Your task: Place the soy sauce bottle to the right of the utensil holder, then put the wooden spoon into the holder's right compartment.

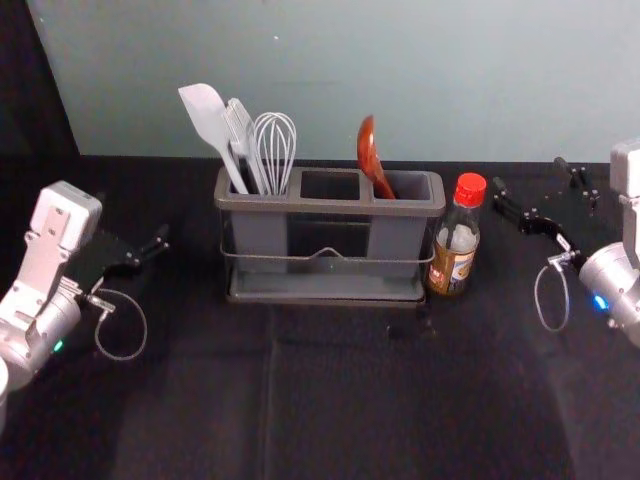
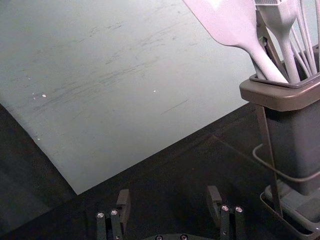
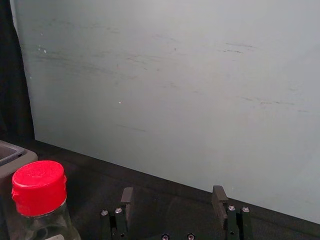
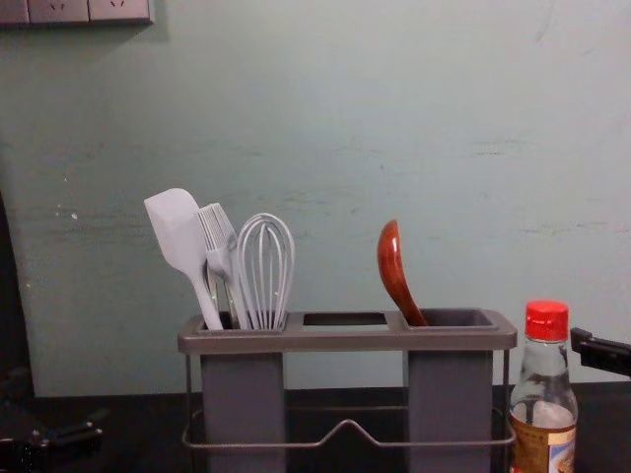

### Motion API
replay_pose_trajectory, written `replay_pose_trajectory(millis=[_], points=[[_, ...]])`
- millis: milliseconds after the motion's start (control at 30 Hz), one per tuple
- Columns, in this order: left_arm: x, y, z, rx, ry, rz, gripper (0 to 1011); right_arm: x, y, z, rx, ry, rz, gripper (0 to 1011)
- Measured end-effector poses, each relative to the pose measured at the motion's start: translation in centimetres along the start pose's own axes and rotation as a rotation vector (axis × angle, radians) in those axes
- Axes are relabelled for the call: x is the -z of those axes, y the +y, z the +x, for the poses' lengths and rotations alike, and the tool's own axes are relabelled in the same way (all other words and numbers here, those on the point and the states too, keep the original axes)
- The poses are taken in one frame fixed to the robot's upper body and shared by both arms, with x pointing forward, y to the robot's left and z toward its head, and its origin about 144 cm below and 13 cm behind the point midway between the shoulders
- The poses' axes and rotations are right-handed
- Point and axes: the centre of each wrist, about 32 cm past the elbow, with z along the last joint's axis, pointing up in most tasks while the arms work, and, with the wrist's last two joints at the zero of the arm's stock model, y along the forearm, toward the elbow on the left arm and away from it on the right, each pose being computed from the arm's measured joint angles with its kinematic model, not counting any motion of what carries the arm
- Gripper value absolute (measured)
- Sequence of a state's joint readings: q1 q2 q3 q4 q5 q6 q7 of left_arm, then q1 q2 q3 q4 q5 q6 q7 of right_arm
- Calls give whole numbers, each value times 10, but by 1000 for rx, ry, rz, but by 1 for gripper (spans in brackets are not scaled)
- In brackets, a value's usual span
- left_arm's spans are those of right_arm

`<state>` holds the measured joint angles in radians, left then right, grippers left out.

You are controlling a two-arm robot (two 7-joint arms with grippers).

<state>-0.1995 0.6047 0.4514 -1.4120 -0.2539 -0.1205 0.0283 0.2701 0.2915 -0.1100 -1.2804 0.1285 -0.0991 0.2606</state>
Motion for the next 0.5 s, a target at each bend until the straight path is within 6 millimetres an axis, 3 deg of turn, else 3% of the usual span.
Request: replay_pose_trajectory(millis=[500], points=[[0, 0, 0, 0, 0, 0, 1005, 0, 0, 0, 3, 0, 0, 1002]])
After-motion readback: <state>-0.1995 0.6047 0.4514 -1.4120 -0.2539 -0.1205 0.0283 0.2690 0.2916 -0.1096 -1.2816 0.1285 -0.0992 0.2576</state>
